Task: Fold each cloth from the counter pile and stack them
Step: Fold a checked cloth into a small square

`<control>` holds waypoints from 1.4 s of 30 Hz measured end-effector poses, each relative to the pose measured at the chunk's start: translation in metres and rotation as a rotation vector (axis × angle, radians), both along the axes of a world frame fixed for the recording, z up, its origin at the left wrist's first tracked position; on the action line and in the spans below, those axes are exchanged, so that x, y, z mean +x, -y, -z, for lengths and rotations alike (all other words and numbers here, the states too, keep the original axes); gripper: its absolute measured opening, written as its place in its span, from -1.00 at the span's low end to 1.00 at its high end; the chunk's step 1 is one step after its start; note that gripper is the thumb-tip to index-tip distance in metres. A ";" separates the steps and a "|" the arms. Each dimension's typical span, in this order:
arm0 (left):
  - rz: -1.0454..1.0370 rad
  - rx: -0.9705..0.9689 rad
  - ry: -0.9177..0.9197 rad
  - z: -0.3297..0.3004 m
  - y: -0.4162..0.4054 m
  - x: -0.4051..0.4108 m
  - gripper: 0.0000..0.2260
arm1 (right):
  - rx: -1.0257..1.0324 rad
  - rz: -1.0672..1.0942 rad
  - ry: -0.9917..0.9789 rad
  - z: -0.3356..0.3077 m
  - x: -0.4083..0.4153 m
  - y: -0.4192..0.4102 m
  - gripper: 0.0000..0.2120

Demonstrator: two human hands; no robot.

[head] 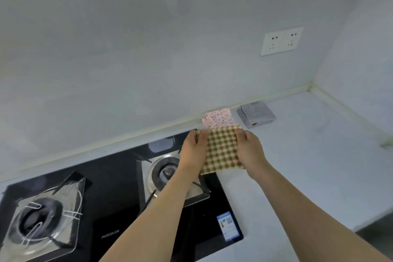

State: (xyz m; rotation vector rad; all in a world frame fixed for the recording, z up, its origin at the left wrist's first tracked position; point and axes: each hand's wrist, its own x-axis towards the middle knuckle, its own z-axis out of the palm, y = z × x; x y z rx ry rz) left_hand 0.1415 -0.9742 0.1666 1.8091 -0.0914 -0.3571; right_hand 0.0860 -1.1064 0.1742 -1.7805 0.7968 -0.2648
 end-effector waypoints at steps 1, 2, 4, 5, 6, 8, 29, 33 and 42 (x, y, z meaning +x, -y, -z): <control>0.014 -0.019 -0.036 0.002 0.015 -0.001 -0.69 | 0.012 -0.008 -0.028 0.000 -0.002 0.021 -0.63; 0.027 -0.039 -0.068 0.002 0.028 -0.001 -0.69 | 0.026 -0.016 -0.050 -0.001 -0.003 0.039 -0.63; 0.066 -0.076 -0.122 0.002 0.055 0.005 -0.70 | 0.104 -0.011 -0.081 -0.001 -0.002 0.075 -0.63; 0.089 -0.084 -0.140 0.002 0.069 0.010 -0.72 | 0.190 0.005 -0.097 -0.001 0.000 0.093 -0.64; 0.108 -0.079 -0.152 0.002 0.083 0.016 -0.74 | 0.338 0.030 -0.095 -0.001 0.002 0.111 -0.65; 0.120 -0.047 -0.169 0.001 0.113 0.030 -0.77 | 0.696 0.089 -0.010 -0.005 0.003 0.147 -0.68; 0.165 0.301 -0.232 0.069 0.433 0.188 -0.86 | 0.500 0.216 -0.136 0.081 0.133 0.440 -0.65; 0.198 0.380 -0.259 0.086 0.456 0.205 -0.87 | 0.423 0.201 -0.206 0.112 0.157 0.461 -0.69; 0.253 0.630 -0.102 0.109 0.460 0.190 -0.86 | 0.209 0.113 -0.370 0.143 0.147 0.468 -0.46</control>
